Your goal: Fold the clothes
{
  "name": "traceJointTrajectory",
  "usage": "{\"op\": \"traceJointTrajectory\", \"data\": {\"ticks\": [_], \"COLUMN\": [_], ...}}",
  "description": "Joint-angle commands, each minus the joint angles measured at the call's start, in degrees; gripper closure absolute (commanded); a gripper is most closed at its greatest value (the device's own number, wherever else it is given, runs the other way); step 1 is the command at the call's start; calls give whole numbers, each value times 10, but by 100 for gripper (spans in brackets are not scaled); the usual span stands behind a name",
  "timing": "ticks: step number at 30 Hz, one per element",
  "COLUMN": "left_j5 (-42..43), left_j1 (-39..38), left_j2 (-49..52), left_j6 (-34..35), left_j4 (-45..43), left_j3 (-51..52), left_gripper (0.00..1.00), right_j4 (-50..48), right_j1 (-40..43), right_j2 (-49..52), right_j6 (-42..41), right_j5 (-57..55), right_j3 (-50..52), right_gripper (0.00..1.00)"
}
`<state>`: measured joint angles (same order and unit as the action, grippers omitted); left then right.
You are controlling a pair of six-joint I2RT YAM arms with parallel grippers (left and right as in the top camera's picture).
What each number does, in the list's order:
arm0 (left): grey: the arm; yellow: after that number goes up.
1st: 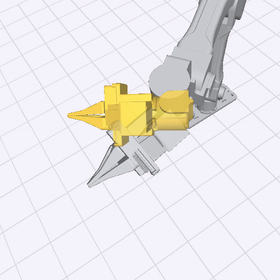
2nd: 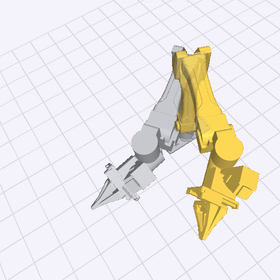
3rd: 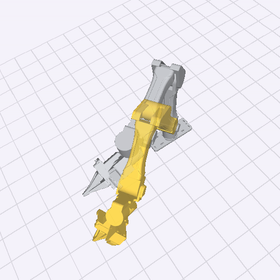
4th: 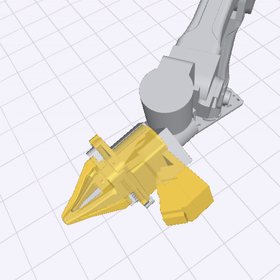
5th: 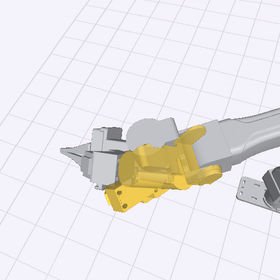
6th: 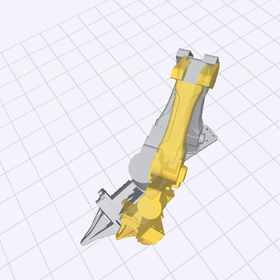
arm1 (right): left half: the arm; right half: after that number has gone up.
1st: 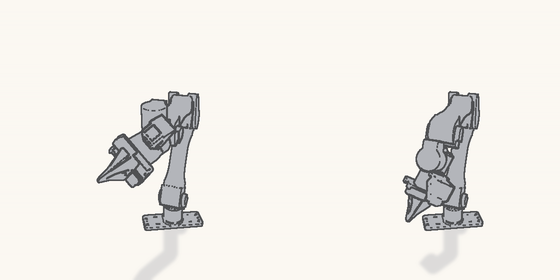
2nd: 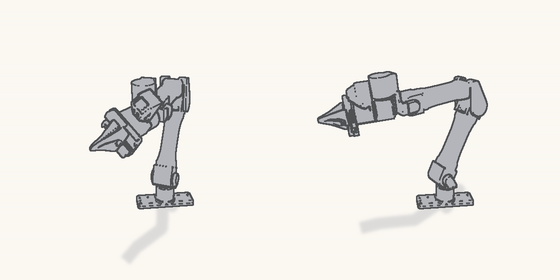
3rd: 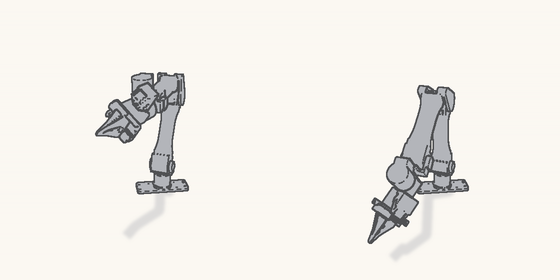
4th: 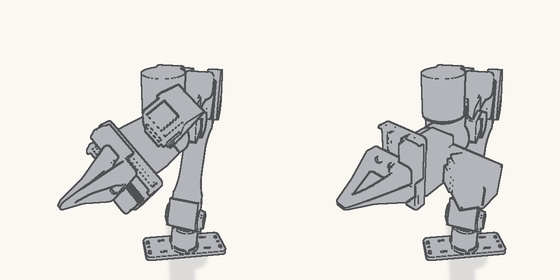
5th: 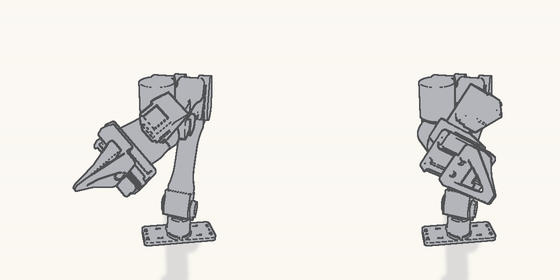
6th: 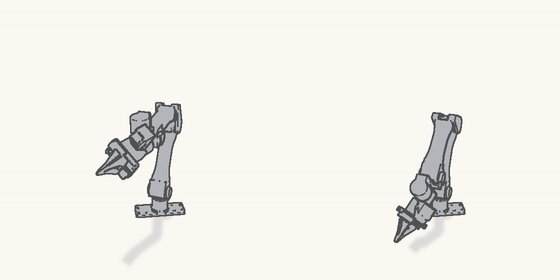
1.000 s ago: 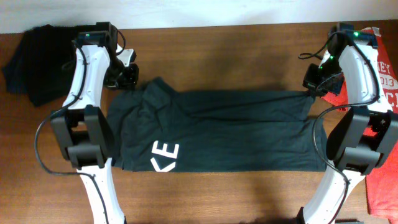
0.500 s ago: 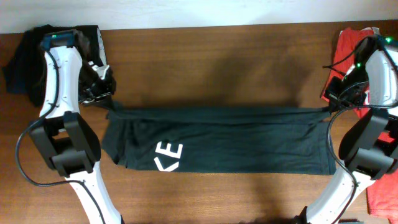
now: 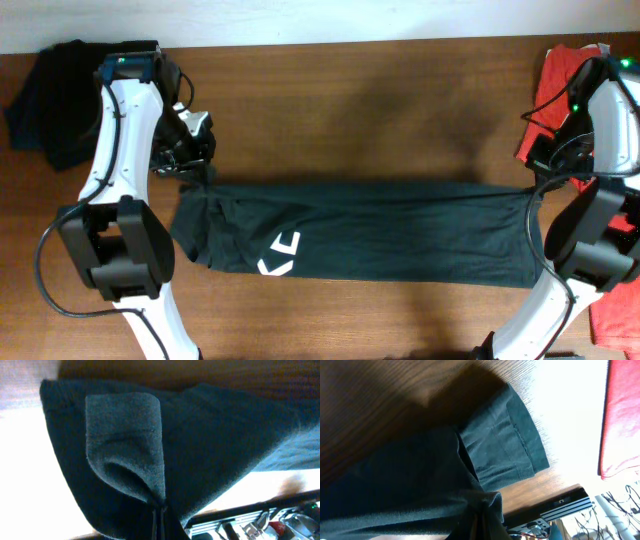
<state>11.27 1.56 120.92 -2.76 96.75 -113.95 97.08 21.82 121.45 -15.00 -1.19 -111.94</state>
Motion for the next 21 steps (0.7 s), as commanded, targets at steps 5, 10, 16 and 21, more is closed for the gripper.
{"op": "traceJointTrajectory", "data": {"ticks": [5,10,16,21], "left_j5": [-53,-53,-51,-51], "left_j1": [8,14,12,11], "left_j2": [-16,-16,-16,-16], "left_j6": [13,19,33,59], "left_j4": [-1,-4,-9,-10], "left_j3": [90,122,202,254], "left_gripper": [100,100,100,100], "right_j4": [-8,-65,-132,-162], "right_j1": [4,4,24,83], "right_j2": [-139,-148,-147,-147], "right_j6": [-3,-21,-34,-50], "right_j5": [-23,-26,-28,-36], "right_j3": [85,180,262,261], "right_gripper": [96,96,96,96]}}
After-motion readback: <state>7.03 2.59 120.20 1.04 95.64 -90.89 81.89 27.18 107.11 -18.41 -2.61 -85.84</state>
